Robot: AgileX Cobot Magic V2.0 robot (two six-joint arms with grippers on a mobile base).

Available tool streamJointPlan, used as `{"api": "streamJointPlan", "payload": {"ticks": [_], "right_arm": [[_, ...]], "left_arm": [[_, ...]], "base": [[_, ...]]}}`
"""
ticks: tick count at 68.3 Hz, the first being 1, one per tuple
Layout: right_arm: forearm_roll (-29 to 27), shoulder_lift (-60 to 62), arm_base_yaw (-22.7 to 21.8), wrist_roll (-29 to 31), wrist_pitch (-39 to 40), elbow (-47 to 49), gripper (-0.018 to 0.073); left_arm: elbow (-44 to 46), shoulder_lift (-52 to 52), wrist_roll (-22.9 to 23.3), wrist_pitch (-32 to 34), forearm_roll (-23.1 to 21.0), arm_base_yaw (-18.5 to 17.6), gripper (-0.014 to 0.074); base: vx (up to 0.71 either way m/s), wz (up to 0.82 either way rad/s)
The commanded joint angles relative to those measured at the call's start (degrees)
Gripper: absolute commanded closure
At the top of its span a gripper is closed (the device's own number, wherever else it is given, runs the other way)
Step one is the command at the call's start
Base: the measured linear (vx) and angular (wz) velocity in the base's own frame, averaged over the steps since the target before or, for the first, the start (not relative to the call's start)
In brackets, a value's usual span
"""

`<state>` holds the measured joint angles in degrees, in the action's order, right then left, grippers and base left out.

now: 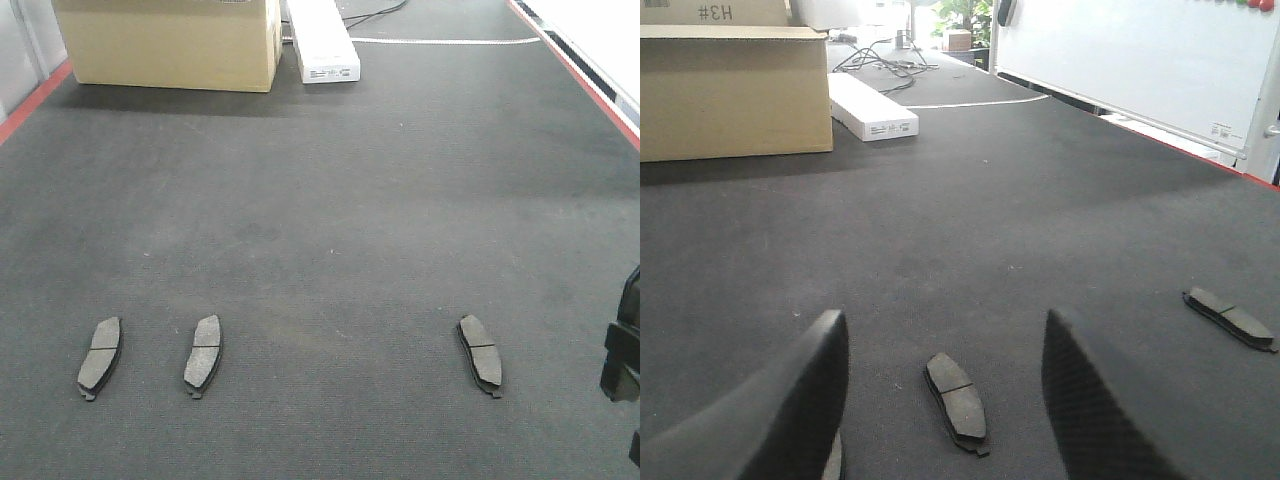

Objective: Move and align brake pads A on conveyor
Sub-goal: 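Open the left gripper to release the pad and lift away, then lower the right gripper's brake pad beside the pad nearest the right arm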

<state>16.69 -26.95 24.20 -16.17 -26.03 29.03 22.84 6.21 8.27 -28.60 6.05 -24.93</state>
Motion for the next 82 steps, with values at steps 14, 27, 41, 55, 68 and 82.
{"api": "streamJointPlan", "payload": {"ticks": [14, 27, 41, 55, 68, 82], "right_arm": [[-6.66, -8.11, -0.21, -0.22, 2.83, 7.05, 0.0559], [-13.16, -22.4, -0.15, -0.03, -0.02, 15.2, 0.0555], [-14.86, -40.35, -0.12, 0.04, -0.74, 22.98, 0.055], [-14.86, -57.0, -0.12, 0.04, -7.71, 32.07, 0.0544], [-14.87, -68.27, -0.18, 0.04, -13.47, 38.19, 0.0536], [-14.93, -75.85, -0.18, -0.02, -15.27, 42.5, 0.0524]], "left_arm": [[1.25, 0.84, 0.07, 4.43, -0.18, -0.19, 0.0171], [1.25, 0.84, 0.07, 4.43, -0.18, -0.19, 0.0171], [1.25, 0.84, 0.07, 4.43, -0.18, -0.19, 0.0171], [1.25, 0.84, 0.07, 4.43, -0.18, -0.19, 0.0171], [1.25, 0.84, 0.07, 4.43, -0.18, -0.19, 0.0171], [1.25, 0.84, 0.07, 4.43, -0.18, -0.19, 0.0171]], "base": [[0.0, 0.0], [0.0, 0.0], [0.0, 0.0], [0.0, 0.0], [0.0, 0.0], [0.0, 0.0]]}}
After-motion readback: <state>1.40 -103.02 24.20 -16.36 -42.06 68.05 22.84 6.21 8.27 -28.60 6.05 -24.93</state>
